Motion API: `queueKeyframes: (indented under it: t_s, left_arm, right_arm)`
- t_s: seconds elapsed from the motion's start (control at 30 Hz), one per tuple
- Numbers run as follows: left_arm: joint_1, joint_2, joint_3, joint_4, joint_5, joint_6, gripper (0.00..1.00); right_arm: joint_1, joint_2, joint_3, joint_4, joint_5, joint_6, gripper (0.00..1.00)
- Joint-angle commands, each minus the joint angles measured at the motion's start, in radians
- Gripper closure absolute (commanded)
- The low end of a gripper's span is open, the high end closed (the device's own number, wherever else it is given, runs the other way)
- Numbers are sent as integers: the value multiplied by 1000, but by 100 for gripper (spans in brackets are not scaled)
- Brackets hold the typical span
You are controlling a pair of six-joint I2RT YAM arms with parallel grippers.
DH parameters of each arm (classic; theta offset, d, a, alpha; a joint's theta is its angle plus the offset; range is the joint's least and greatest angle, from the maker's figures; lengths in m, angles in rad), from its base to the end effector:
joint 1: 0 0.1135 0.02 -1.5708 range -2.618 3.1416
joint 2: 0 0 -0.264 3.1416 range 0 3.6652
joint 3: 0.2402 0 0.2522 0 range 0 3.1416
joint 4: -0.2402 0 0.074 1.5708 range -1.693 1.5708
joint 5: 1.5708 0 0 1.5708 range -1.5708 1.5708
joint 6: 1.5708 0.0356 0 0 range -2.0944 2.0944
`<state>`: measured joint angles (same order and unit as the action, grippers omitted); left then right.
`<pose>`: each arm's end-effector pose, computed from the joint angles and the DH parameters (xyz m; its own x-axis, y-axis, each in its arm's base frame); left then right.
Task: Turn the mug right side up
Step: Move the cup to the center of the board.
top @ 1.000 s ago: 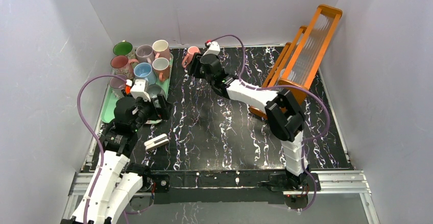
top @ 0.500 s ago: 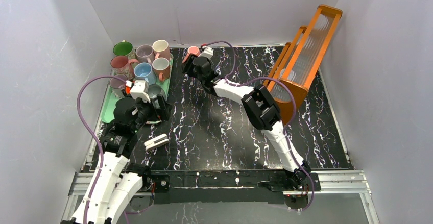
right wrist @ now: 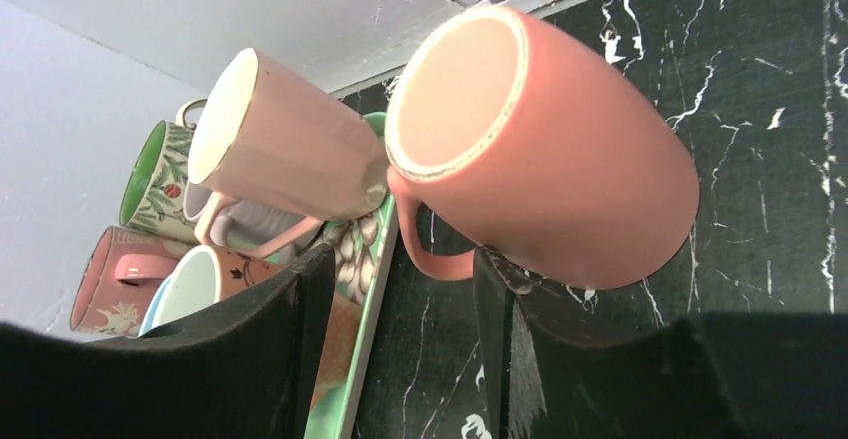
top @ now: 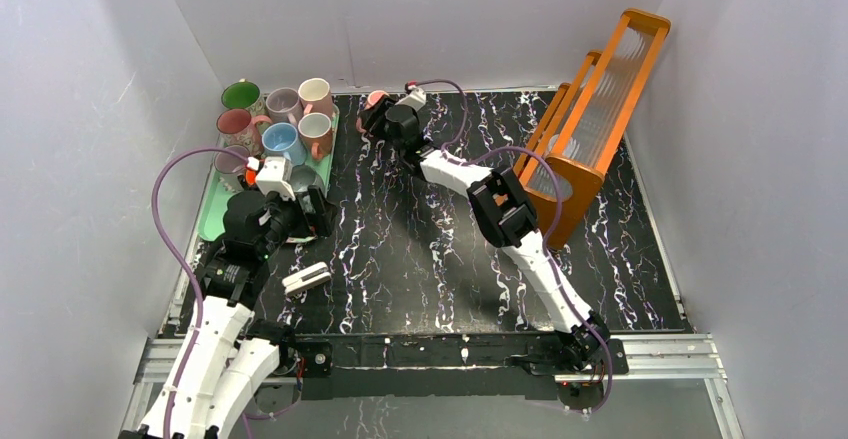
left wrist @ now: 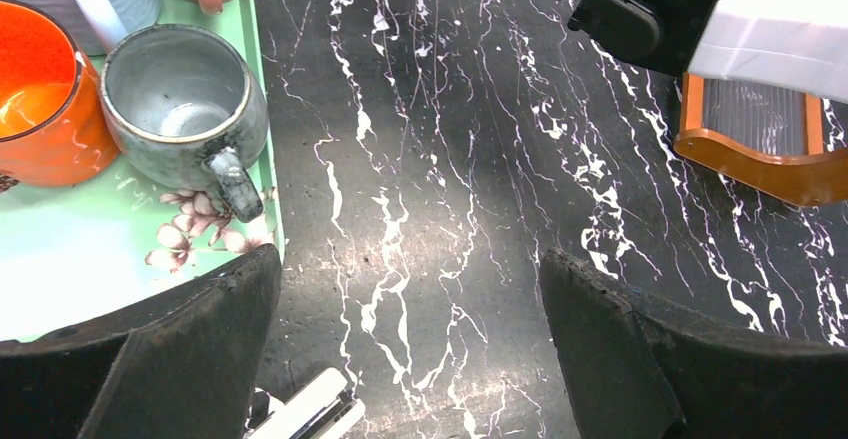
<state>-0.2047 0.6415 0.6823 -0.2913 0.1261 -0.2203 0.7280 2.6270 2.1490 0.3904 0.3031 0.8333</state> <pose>0.1525 -0.0362 0.3143 -0.3070 -0.1577 -0.9386 0.2602 0.9347 -0.2421 0.4568 0.3929 0.1746 -0.3497 0.6346 -0.6892 -0.2294 0.6552 0.7198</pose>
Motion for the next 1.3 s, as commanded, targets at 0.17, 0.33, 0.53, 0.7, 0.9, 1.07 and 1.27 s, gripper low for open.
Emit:
queueKeyframes:
  t_s: [0.17, 0.33, 0.53, 0.7, 0.9, 1.07, 1.27]
  left_arm:
    - [5, 60, 6, 26, 72, -10, 2]
    - [5, 53, -2, 34, 91, -14, 2]
    - [4, 65, -3, 30, 102, -17, 2]
    - [1, 104, 1, 32, 113, -24, 2]
    - [-3, 84, -7, 27, 113, -25, 2]
    - [-8, 73, -3, 20, 109, -24, 2]
    - [-16, 84, 6, 5, 105, -19, 2]
  right_arm:
    - [-26, 126, 68, 181, -89, 123, 38]
    - [-32, 165, 81, 236, -99, 94, 39]
    - [-34, 240, 209, 241, -78, 86, 39]
    - [-36, 238, 170, 333, -120, 60, 39]
    - [-36, 237, 204, 347, -103, 26, 37]
    - [-35, 237, 217, 320, -102, 17, 40]
    - [-36, 254, 218, 311, -62, 58, 42]
